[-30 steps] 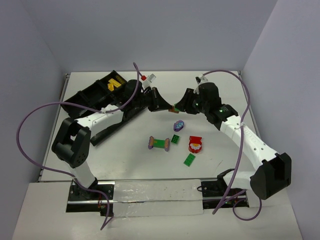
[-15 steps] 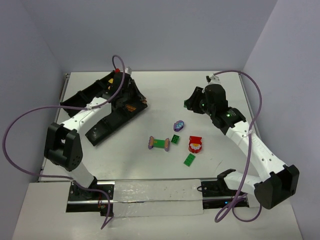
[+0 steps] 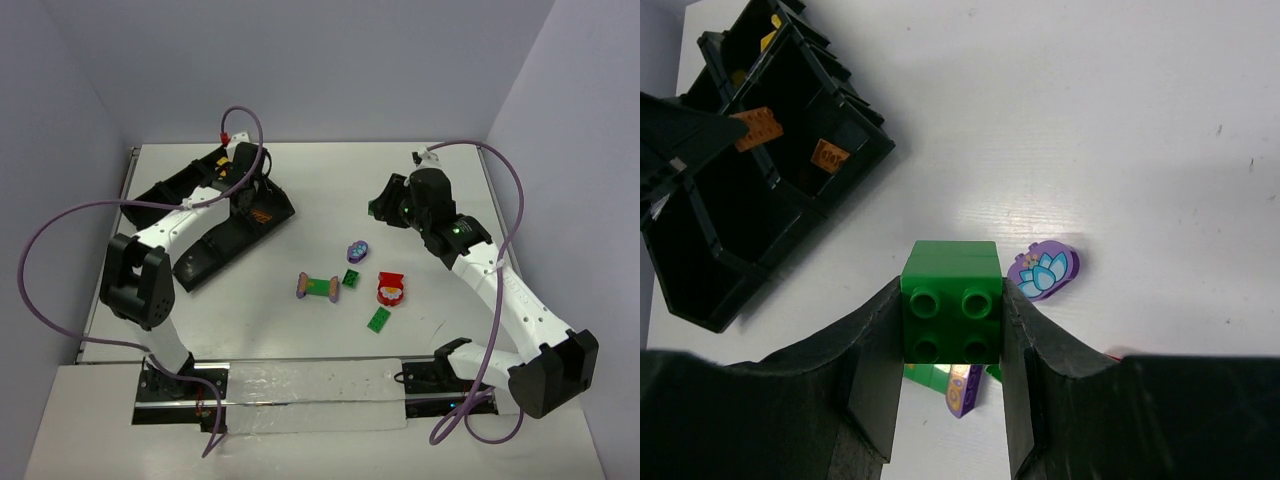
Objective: Sort the legos into containers by color
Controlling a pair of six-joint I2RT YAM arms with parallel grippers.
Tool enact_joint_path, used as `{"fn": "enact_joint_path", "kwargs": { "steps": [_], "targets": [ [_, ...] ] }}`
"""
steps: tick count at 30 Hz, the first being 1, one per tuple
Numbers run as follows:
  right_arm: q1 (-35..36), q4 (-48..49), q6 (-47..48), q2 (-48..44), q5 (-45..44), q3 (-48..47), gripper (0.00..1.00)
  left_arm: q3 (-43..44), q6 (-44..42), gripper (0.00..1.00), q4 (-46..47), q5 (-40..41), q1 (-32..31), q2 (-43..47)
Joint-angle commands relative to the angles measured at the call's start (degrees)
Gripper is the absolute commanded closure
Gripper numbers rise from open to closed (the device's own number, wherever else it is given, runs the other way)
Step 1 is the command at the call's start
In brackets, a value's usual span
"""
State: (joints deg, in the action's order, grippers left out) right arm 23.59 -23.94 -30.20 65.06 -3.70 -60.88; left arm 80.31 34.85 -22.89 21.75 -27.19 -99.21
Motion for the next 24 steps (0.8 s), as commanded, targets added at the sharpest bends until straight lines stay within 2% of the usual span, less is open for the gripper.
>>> {"fn": "enact_joint_path", "kwargs": {
  "steps": [1,4,6,7,9,12,15,17,20,24],
  "targets": [
    [-0.3,0.4,0.6,-0.2,-0.5,-1.9,1.0,4.8,-1.9,0.76,2.0,5.6,0.5,-3.3],
    [-0.2,0.1,0.6,-0.1,-0.3,-2.2,1.0,7.0,-2.1,0.31,1.5,5.5,0.7,-5.0],
    [-0.2,0.1,0.6,-0.2,-0.3,-2.3,1.0,7.4,-2.0,0.16,1.1,5.0,0.7,-5.3],
    [-0.2,-0.1,0.7,-0.1,-0.1,-2.4,1.0,7.8,-2.2,0.13,0.9,4.3,0.7,-4.7],
    [-0.2,-0.3,0.8,0.0,0.2,-2.6,1.0,8.4,-2.4,0.12,0.6,2.9,0.7,-3.4],
    [-0.2,-0.3,1.0,0.4,1.6,-2.7,1.0,8.3,-3.5,0.17,0.3,-1.9,0.5,0.2],
    [-0.2,0.0,1.5,2.1,6.2,-3.2,1.0,4.7,-5.6,0.24,2.1,-10.8,0.5,5.5],
    [-0.2,0.9,2.2,3.8,10.4,-3.2,1.0,-1.0,-6.1,0.24,5.3,-20.0,0.5,9.1],
    [0.2,0.0,4.5,9.9,17.1,-4.8,1.0,-5.1,-4.2,0.26,7.0,-21.3,0.5,14.2],
    [3.9,-3.7,6.7,17.3,12.4,-9.4,1.0,-7.1,-2.4,0.27,4.7,-19.0,0.6,16.8]
  ]
}}
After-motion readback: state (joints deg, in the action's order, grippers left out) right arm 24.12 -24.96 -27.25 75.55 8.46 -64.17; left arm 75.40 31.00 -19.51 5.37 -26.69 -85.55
